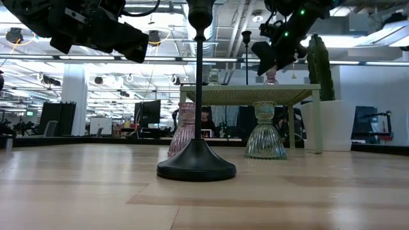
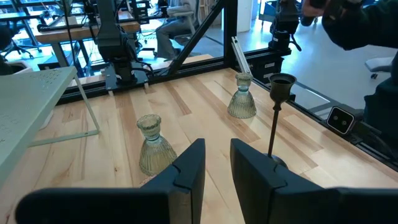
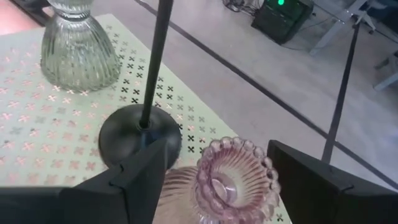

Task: Pick & Place candle stick holders
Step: Put the bottom pink glass candle holder on the shelf

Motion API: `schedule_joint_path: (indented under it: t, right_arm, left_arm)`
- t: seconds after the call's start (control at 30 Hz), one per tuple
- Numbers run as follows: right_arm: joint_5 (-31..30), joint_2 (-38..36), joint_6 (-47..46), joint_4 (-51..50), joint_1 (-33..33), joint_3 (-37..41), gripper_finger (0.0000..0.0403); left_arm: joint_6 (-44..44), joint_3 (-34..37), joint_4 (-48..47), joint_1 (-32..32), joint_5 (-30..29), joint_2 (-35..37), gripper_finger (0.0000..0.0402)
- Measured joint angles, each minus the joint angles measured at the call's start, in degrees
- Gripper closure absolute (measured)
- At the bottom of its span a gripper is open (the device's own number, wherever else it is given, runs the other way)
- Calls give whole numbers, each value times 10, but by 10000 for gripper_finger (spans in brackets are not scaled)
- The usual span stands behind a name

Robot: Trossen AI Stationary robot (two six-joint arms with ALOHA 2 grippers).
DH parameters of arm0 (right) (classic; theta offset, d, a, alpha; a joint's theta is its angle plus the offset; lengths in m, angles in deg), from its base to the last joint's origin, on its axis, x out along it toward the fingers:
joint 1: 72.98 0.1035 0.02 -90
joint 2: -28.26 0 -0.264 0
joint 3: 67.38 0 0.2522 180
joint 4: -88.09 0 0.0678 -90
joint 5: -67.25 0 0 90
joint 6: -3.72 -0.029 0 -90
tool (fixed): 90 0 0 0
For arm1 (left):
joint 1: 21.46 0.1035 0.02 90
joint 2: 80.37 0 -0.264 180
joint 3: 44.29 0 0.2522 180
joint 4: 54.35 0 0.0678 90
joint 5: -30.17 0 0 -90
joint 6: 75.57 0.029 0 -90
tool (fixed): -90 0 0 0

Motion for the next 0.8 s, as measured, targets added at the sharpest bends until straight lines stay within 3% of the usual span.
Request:
schedule_joint_path:
  t: [0.8]
  right_arm:
    - [0,0,-32,-202,97,-55,137]
  left_arm:
    - [0,0,0,0,0,0,325]
